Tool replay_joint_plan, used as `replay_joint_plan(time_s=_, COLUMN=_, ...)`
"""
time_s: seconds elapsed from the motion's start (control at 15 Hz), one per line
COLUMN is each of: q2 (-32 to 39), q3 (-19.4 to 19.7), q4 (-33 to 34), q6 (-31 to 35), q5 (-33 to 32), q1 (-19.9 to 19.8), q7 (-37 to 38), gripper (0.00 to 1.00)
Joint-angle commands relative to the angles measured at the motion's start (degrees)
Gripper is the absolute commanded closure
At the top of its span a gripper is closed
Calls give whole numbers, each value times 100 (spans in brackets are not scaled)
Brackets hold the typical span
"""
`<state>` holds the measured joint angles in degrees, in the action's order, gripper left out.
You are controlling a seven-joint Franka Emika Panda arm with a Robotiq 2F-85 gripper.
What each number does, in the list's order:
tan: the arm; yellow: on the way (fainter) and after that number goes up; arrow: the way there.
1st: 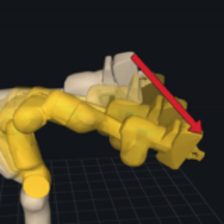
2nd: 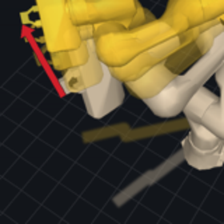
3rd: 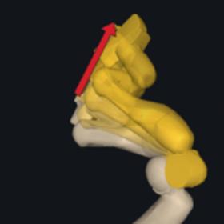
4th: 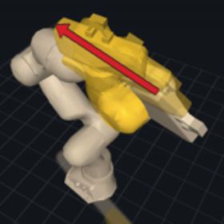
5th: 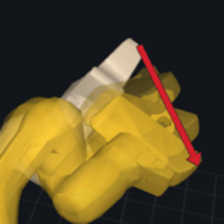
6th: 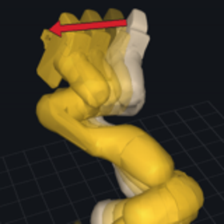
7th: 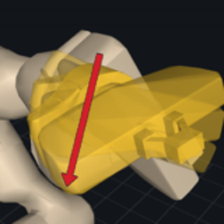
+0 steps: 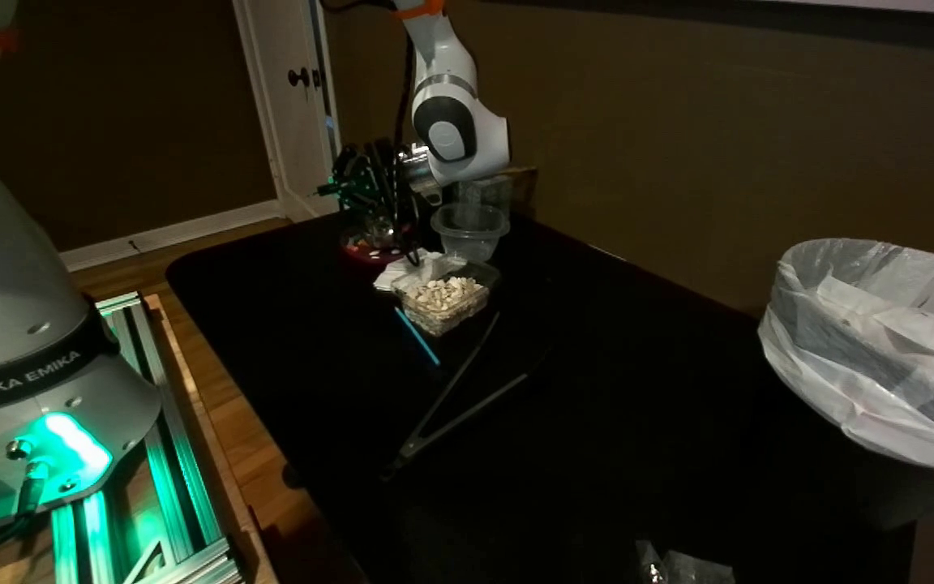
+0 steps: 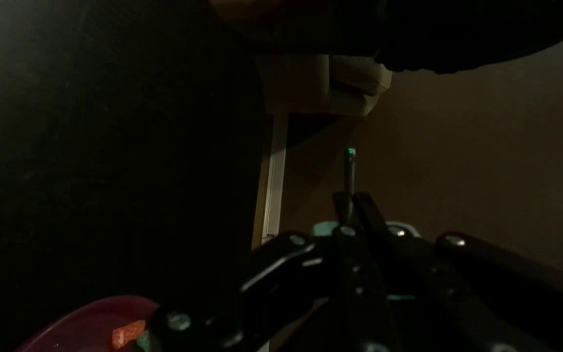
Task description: Use the spoon to move some of the white objects to the silver bowl
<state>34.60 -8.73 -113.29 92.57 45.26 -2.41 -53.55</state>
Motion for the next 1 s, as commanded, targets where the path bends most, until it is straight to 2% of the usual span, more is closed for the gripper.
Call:
replay_joint_plan(time_s=0.0, q2=-105, q3=61, q4=-151, q6=494, q5=401, q1=172, q7=175, gripper=99)
replay_joint_plan(time_s=0.4, q2=-116, q3=49, q4=-180, q6=1351, q5=639, q1=345, q7=213, gripper=99)
replay_joint_plan(time_s=0.93, q2=-288, q3=35, q4=-491, q6=2726, q5=188, q1=568, q7=-51, gripper=99)
